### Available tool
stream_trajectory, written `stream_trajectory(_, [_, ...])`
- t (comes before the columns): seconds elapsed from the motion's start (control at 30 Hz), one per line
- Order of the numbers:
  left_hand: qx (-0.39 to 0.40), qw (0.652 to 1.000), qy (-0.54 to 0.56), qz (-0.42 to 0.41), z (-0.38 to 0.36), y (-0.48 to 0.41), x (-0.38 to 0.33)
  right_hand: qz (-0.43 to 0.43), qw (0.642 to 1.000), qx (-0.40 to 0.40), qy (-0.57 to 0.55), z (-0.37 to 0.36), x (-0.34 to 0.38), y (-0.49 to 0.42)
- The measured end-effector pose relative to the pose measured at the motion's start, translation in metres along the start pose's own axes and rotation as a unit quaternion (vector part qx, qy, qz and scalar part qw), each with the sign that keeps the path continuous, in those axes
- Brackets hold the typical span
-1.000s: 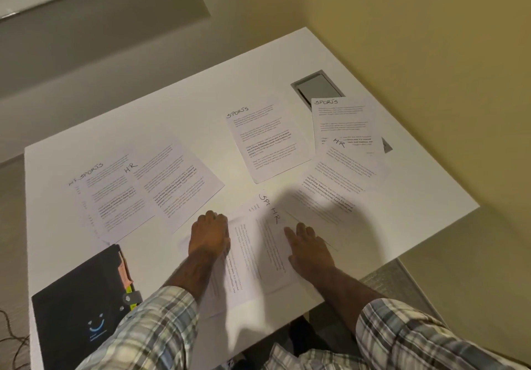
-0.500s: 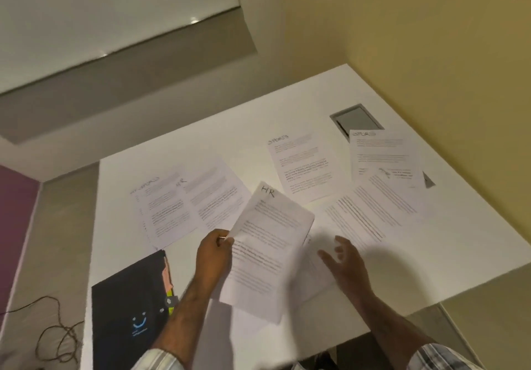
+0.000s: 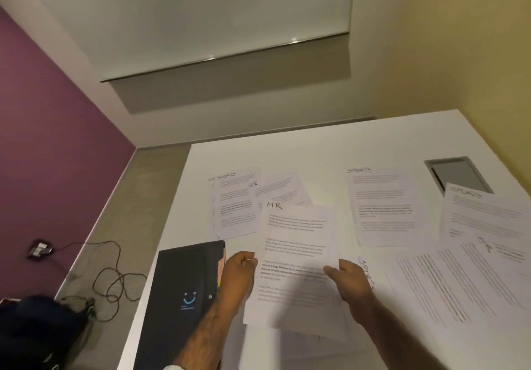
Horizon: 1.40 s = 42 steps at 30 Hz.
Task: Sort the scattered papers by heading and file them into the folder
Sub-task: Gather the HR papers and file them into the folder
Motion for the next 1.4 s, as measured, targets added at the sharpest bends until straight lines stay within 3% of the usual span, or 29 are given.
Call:
stream_trajectory(0.13, [-0.035, 0.999, 0.003, 0.029, 0.031, -0.046, -0.003, -0.003, 0.998, -0.039, 0.057, -0.01, 0.011, -0.012])
stream_trajectory(0.3, [-0.069, 0.987, -0.145, -0.002, 0.069, -0.141, -0.013, -0.017, 0.989, -0.079, 0.126, -0.009, 0.012, -0.028])
stream_trajectory(0.47, [-0.099, 0.967, -0.228, 0.061, 0.085, -0.224, -0.003, -0.052, 0.981, -0.12, 0.142, -0.008, 0.016, -0.045])
stream_trajectory(0.73, [-0.106, 0.932, -0.338, 0.08, 0.056, -0.27, 0.004, -0.05, 0.988, -0.093, 0.114, -0.026, 0.029, -0.065])
stream_trajectory(0.9, [-0.113, 0.96, -0.239, 0.093, 0.058, -0.282, 0.009, -0.047, 0.988, -0.086, 0.117, -0.033, 0.036, -0.071])
stream_trajectory(1.07, [-0.052, 0.986, -0.155, 0.029, 0.063, -0.283, 0.002, -0.049, 0.992, -0.078, 0.091, -0.038, 0.04, -0.07])
stream_trajectory(1.27, [-0.02, 0.975, -0.211, -0.062, 0.058, -0.25, -0.019, -0.048, 0.993, -0.084, 0.061, -0.033, 0.043, -0.067])
stream_trajectory(1.4, [-0.044, 0.969, -0.22, -0.107, 0.073, -0.221, -0.038, -0.039, 0.995, -0.082, 0.04, -0.03, 0.045, -0.062])
Point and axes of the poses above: each hand's wrist, its own y-axis away from the middle knuckle, its own z-axis out of the back of the hand, x = y × z, the point moved 3 cm from there along -y, towards the middle knuckle, and after that the axes turned 6 degrees about y, right-handed, at the moved point
